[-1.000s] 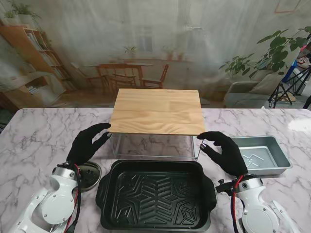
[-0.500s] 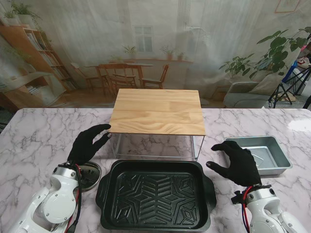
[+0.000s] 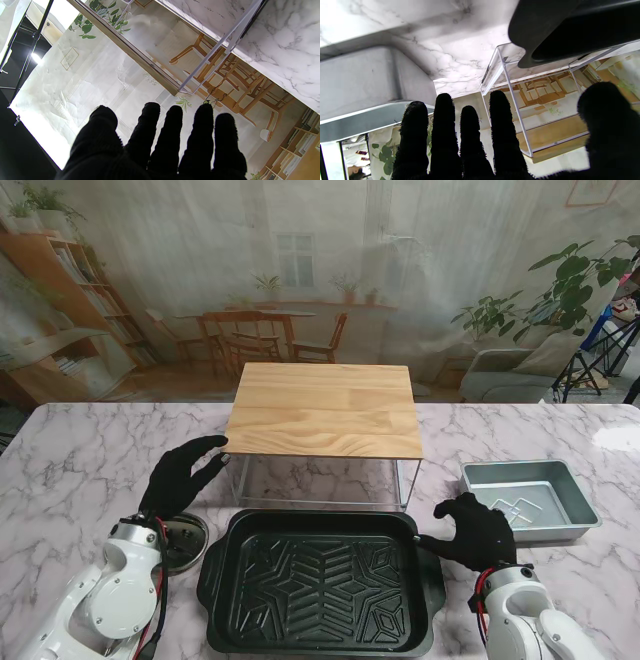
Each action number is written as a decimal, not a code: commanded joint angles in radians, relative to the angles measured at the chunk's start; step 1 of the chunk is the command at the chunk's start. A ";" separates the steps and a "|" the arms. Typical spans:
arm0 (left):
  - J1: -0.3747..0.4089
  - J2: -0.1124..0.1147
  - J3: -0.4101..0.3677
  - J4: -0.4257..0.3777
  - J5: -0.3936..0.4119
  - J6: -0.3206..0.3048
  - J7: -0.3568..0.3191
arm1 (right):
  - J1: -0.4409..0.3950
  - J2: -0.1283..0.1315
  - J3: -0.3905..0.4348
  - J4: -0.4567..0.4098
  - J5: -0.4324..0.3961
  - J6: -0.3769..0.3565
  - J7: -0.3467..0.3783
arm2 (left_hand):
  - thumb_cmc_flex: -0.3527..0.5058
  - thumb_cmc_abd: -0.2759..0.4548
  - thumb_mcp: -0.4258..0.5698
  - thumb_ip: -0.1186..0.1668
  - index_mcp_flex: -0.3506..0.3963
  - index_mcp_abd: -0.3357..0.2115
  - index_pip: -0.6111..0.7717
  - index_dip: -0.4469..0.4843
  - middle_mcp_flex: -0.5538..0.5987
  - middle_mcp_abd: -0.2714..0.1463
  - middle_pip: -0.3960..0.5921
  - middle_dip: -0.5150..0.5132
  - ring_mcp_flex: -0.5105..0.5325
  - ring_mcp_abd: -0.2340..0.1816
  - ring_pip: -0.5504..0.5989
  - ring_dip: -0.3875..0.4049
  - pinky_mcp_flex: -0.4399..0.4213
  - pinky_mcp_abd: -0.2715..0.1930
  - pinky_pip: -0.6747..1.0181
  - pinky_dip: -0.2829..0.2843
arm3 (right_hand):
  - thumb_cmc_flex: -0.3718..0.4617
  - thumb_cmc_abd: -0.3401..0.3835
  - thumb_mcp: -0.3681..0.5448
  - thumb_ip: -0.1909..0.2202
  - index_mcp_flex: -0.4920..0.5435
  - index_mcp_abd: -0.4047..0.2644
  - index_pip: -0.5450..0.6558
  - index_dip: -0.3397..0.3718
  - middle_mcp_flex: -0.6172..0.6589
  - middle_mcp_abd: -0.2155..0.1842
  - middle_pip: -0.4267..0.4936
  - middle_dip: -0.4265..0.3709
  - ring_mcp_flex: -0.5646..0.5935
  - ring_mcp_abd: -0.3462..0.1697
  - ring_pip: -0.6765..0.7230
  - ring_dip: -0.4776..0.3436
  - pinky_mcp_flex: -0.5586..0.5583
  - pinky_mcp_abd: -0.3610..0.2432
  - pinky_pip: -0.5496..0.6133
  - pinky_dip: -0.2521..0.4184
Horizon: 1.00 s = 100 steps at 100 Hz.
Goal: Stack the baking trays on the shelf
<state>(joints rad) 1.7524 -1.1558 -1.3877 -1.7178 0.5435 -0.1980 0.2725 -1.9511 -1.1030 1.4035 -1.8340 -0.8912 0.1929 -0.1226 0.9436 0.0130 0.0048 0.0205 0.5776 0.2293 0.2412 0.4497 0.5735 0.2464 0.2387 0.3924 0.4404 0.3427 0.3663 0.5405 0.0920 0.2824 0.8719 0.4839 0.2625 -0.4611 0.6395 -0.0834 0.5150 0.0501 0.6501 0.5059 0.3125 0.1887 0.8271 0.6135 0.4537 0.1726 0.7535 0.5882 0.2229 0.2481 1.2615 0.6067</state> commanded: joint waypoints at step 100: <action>-0.002 0.001 0.001 0.008 0.008 0.006 -0.012 | 0.090 0.029 -0.155 -0.001 -0.099 0.248 0.197 | 0.014 0.052 -0.027 -0.009 0.016 0.004 -0.002 -0.001 0.023 -0.002 0.014 -0.005 0.014 0.007 0.021 0.007 -0.010 0.013 0.017 0.006 | -0.012 -0.016 -0.020 0.003 -0.153 0.076 0.006 -0.034 0.045 0.029 0.002 -0.086 0.274 0.010 0.177 0.010 0.275 -0.050 0.291 -0.008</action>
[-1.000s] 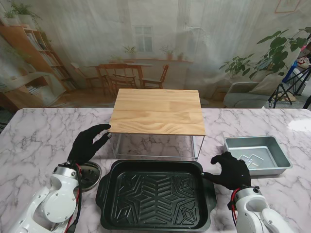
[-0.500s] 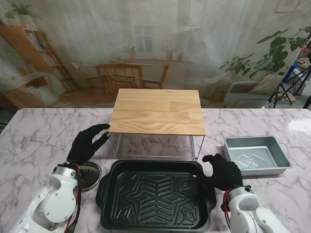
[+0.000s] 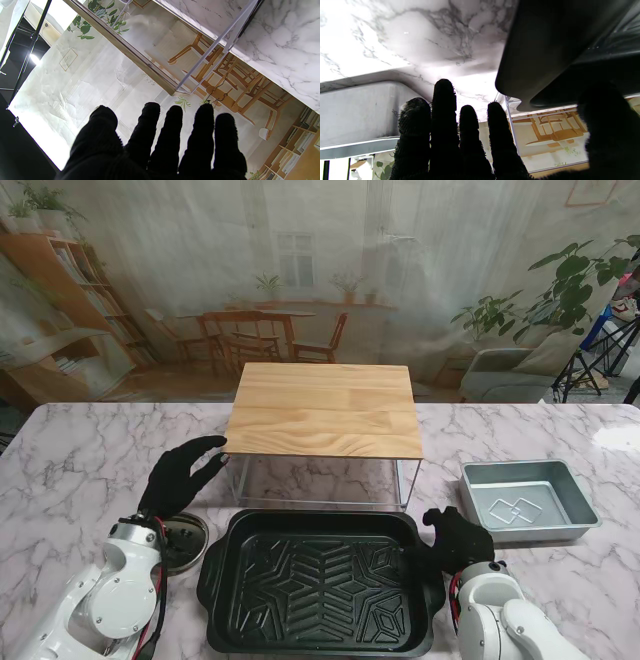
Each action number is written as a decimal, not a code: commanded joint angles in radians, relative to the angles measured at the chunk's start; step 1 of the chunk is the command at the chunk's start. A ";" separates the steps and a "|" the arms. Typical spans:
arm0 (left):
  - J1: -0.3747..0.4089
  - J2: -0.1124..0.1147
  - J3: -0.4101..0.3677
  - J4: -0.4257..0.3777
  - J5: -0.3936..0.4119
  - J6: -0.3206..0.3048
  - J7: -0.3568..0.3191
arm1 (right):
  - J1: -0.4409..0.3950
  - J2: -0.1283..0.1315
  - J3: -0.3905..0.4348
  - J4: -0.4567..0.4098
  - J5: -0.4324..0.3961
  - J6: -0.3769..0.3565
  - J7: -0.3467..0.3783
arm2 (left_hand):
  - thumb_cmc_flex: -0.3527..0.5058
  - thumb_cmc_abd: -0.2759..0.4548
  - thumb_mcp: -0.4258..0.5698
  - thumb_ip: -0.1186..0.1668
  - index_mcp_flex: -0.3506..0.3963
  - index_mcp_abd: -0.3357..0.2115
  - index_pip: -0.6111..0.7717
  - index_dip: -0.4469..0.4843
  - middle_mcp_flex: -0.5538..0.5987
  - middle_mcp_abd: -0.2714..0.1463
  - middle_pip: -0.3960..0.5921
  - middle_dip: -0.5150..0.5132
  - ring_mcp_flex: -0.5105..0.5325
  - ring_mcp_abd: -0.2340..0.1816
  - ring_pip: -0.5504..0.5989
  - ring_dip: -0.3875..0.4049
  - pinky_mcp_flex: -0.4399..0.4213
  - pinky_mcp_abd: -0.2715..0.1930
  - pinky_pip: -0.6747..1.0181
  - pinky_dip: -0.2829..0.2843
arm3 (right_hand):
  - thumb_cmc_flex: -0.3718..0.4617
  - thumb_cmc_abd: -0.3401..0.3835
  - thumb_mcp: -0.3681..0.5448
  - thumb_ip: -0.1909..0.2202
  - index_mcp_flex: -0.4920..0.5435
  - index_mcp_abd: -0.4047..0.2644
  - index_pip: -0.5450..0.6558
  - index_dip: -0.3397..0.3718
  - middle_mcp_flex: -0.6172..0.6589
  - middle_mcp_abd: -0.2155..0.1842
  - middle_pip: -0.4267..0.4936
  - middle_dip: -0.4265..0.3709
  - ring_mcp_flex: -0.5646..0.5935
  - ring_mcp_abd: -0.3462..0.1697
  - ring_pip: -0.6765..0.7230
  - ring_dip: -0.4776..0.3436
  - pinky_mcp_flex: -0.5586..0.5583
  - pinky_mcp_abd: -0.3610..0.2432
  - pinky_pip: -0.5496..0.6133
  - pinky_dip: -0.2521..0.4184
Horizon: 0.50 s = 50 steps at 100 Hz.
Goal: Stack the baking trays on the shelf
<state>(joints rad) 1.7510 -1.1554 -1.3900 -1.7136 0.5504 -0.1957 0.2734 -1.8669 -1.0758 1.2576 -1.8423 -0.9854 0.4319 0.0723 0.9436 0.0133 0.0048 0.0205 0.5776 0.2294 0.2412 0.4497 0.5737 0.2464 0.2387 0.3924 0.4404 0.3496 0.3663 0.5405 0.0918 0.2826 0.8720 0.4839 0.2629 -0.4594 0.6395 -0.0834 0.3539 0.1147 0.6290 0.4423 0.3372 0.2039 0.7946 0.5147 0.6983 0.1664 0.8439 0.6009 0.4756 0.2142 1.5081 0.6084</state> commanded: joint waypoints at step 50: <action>0.000 0.000 0.004 0.004 0.002 0.002 -0.013 | 0.103 0.004 -0.131 0.055 0.063 0.143 0.040 | 0.015 0.052 -0.026 -0.010 0.016 0.004 -0.002 -0.001 0.025 -0.003 0.015 -0.005 0.015 0.000 0.022 0.007 -0.009 0.012 0.018 0.007 | 0.152 0.006 0.148 0.027 0.063 0.000 0.153 0.087 0.251 0.049 0.200 0.129 0.434 0.042 0.160 -0.077 0.428 0.035 0.160 -0.143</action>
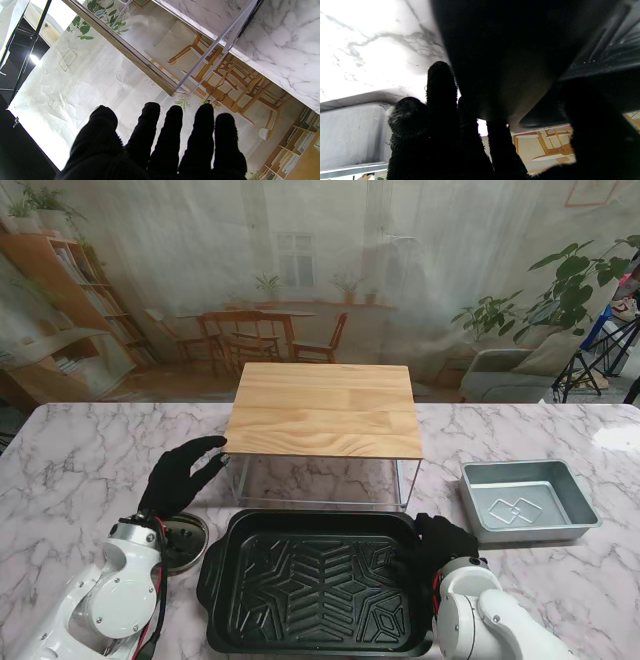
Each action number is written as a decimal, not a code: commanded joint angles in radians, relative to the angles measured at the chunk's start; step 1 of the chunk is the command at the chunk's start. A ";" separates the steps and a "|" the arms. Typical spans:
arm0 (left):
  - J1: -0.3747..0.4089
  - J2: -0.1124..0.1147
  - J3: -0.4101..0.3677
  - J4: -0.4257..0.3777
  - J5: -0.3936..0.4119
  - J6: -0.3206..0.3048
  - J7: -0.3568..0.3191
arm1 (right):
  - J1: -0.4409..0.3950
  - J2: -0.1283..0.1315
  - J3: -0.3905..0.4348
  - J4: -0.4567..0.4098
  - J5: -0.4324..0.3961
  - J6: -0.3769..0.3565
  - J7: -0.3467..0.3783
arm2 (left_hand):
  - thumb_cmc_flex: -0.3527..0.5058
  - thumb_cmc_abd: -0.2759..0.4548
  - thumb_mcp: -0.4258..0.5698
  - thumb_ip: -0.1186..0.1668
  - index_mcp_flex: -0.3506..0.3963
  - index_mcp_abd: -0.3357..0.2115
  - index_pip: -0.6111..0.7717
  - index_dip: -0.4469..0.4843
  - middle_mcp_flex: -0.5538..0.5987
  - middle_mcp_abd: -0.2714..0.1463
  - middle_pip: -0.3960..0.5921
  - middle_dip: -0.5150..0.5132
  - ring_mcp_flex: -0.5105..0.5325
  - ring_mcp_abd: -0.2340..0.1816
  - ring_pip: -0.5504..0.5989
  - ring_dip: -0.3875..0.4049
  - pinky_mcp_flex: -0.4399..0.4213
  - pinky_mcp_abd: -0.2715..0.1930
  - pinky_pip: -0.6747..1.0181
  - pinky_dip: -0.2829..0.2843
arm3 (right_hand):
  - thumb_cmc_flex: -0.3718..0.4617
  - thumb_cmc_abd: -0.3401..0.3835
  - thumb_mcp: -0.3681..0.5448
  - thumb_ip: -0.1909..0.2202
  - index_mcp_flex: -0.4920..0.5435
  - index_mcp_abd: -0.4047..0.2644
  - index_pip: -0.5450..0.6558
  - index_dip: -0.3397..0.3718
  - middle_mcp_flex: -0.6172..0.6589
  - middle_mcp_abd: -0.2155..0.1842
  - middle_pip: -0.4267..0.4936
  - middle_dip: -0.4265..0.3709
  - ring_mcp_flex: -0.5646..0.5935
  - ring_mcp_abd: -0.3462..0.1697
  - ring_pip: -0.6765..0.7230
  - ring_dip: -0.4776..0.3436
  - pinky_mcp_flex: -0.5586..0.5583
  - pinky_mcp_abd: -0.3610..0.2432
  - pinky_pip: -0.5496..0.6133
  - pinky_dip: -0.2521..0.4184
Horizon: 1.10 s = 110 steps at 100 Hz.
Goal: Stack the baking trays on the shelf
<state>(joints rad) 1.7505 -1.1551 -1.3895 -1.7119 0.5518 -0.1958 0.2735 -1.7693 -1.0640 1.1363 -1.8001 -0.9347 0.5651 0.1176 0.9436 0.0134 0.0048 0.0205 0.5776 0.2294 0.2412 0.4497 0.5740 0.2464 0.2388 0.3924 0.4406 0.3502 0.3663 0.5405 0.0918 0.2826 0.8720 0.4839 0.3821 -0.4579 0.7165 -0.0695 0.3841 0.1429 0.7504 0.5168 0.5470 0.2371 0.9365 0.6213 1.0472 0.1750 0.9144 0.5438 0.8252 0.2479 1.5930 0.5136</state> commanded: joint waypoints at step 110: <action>-0.002 0.003 -0.002 0.012 0.027 -0.008 -0.011 | 0.097 -0.074 -0.128 0.033 0.309 0.222 -0.157 | 0.014 0.051 -0.026 -0.009 0.021 0.003 0.001 0.000 0.031 -0.001 0.018 -0.003 0.021 0.003 0.026 0.009 -0.008 0.013 0.018 0.006 | 0.535 0.096 0.293 -0.153 -0.039 -0.054 0.158 -0.149 0.101 0.056 0.026 -0.117 0.251 0.091 0.135 -0.032 0.317 -0.035 0.194 -0.108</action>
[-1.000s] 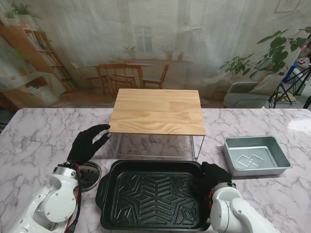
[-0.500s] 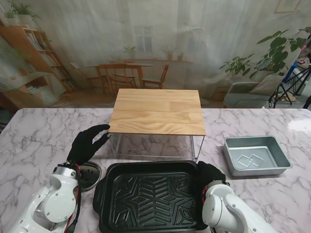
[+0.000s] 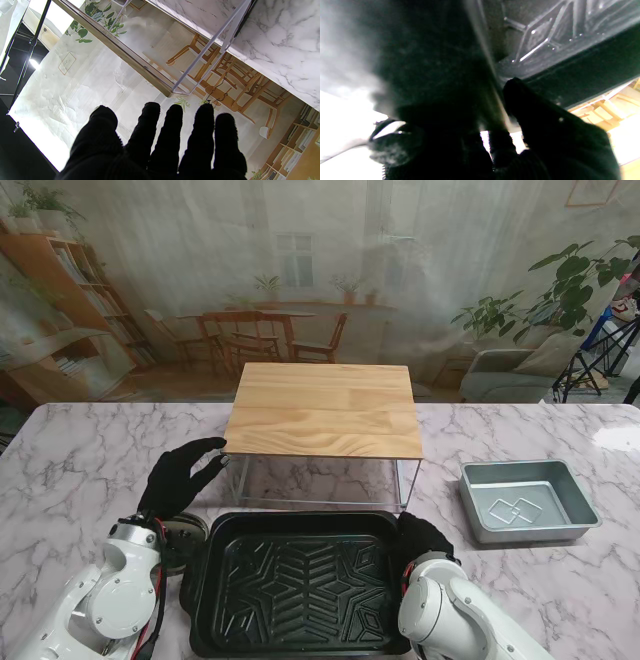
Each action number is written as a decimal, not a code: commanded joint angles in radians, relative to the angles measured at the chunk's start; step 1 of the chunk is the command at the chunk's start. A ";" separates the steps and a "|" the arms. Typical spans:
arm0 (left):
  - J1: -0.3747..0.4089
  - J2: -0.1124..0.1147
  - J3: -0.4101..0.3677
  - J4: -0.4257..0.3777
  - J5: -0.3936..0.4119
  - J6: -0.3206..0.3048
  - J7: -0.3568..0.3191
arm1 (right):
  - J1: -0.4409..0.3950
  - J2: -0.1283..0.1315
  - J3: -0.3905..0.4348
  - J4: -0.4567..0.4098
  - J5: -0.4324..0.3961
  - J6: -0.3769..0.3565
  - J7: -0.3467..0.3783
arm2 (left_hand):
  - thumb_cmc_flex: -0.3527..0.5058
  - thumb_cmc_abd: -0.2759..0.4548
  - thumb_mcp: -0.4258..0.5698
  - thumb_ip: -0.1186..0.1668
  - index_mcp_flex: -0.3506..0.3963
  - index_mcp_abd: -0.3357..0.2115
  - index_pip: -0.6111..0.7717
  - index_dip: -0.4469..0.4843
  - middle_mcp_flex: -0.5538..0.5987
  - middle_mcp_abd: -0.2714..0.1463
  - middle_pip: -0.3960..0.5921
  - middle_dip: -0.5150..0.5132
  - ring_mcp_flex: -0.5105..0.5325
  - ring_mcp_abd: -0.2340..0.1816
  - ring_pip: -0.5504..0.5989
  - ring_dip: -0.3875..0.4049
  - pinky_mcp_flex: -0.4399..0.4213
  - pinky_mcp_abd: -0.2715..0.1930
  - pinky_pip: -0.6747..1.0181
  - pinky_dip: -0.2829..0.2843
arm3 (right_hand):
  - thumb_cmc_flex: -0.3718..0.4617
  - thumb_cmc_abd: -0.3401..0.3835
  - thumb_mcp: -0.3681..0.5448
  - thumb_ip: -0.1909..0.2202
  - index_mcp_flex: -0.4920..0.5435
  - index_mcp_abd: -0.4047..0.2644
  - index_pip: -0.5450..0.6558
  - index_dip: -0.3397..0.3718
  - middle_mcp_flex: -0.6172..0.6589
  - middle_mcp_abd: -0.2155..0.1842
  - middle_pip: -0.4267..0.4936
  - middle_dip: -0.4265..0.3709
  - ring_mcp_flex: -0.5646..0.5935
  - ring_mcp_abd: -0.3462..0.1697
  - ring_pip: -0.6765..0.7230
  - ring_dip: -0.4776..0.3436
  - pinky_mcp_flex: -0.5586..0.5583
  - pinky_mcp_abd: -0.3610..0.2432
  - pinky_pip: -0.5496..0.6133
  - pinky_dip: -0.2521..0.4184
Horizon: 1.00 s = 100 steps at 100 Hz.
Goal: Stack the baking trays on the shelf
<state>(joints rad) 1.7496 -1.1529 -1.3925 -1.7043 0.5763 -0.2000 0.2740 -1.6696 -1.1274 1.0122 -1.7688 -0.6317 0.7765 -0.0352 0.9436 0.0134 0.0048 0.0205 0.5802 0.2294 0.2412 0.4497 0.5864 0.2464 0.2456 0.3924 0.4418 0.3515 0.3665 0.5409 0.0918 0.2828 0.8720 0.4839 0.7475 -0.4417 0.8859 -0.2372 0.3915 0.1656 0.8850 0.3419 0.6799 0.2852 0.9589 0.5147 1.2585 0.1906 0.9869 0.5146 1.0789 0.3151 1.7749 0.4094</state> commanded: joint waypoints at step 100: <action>-0.006 0.005 0.003 0.014 0.032 -0.004 -0.011 | -0.045 0.035 0.010 -0.060 -0.110 0.025 0.106 | 0.014 0.052 -0.025 -0.009 0.019 0.004 0.001 -0.001 0.020 -0.001 0.011 -0.003 0.022 0.003 0.027 0.009 -0.007 0.015 0.018 0.004 | -0.405 0.143 -0.223 0.191 -0.284 -0.072 -0.040 0.201 -0.388 -0.060 -0.006 0.057 -0.421 0.074 -0.149 -0.029 -0.397 0.174 -0.299 0.021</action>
<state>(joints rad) 1.7441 -1.1478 -1.3921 -1.6944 0.6058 -0.2021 0.2749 -1.7029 -1.0970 1.0201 -1.8247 -0.7235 0.8099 0.0740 0.9436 0.0135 0.0048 0.0205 0.5804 0.2295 0.2412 0.4497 0.5864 0.2464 0.2456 0.3924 0.4423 0.3518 0.3700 0.5412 0.0918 0.2831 0.8720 0.4839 0.3873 -0.2958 0.7136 -0.0573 0.1510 0.1156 0.8642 0.5301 0.3203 0.2372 0.9717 0.5606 0.8655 0.2663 0.9057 0.4787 0.7153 0.4359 1.4969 0.4013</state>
